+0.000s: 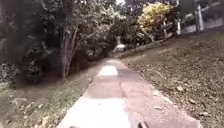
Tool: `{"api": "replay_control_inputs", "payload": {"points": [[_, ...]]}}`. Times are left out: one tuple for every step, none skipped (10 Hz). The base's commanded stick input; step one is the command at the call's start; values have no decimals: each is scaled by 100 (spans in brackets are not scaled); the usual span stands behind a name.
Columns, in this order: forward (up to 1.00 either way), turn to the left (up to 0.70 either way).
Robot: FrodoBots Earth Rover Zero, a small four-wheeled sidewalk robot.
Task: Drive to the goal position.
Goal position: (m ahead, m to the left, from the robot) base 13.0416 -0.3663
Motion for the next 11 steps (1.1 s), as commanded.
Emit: {"api": "replay_control_inputs", "payload": {"points": [[70,-28],[70,-7],[70,0],[70,0],[70,0],[70,0],[70,0],[70,0],[70,0],[70,0],[70,0]]}}
